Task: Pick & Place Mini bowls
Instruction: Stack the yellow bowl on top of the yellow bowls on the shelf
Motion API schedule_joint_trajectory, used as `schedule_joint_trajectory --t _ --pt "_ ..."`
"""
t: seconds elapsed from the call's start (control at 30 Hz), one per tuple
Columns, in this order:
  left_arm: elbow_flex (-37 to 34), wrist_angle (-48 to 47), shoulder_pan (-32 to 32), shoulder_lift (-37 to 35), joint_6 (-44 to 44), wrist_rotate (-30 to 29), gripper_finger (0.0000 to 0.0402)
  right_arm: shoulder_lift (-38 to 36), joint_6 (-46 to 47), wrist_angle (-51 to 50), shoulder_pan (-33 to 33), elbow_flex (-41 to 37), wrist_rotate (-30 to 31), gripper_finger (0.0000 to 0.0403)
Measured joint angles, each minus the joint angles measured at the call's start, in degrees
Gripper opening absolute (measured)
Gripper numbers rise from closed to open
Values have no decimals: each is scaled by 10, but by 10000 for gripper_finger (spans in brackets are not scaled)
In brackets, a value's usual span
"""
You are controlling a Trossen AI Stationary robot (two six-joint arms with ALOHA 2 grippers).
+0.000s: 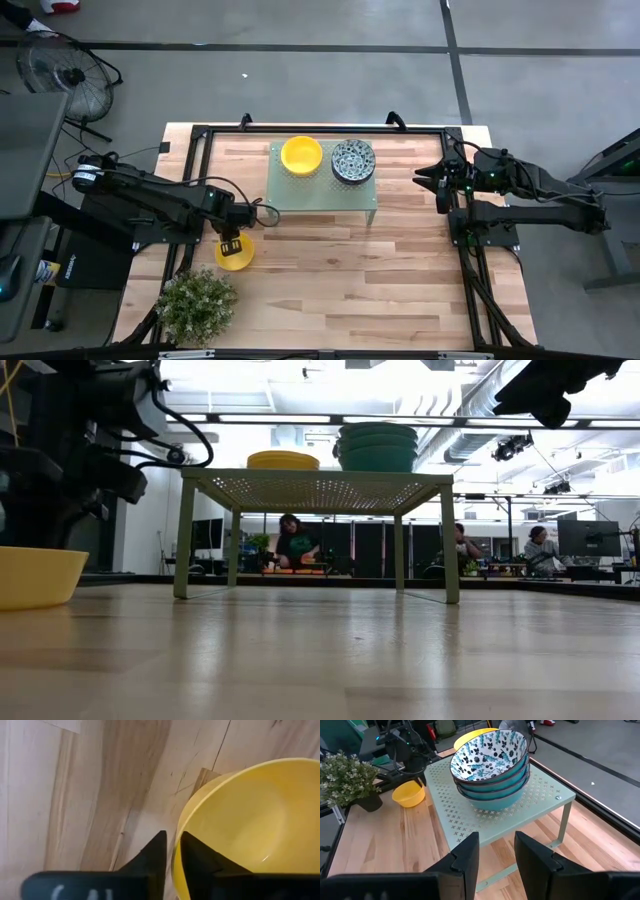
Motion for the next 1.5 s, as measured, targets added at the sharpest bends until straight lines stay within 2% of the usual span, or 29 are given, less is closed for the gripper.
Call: schedule_joint_trajectory --t 0.2,0.7,1.03,1.37,1.5 --pt "0 -1 0 -1 0 -5 6 0 0 0 0 0 1 113" --pt "18 -8 1 -21 -33 46 1 0 0 0 0 0 1 113" --pt "121 -112 1 -64 -133 26 1 0 0 0 0 0 1 113" --pt "275 -152 1 -68 -197 -59 0 0 0 0 0 0 1 113" --pt "318 -151 32 -68 -197 -78 0 0 0 0 0 0 1 113"
